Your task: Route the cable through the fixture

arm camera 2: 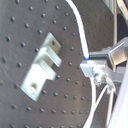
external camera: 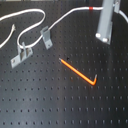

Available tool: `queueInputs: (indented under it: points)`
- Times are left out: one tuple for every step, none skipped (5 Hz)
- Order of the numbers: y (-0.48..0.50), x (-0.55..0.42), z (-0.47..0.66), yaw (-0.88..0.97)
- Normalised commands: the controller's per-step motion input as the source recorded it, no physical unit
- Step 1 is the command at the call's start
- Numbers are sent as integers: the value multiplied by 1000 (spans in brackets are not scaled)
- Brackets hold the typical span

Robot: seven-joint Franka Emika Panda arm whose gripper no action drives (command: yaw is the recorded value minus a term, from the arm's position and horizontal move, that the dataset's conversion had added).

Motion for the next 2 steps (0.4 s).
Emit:
queueInputs:
  points:
    - [167, -230, 54, -14]
    - [73, -173, 196, -580]
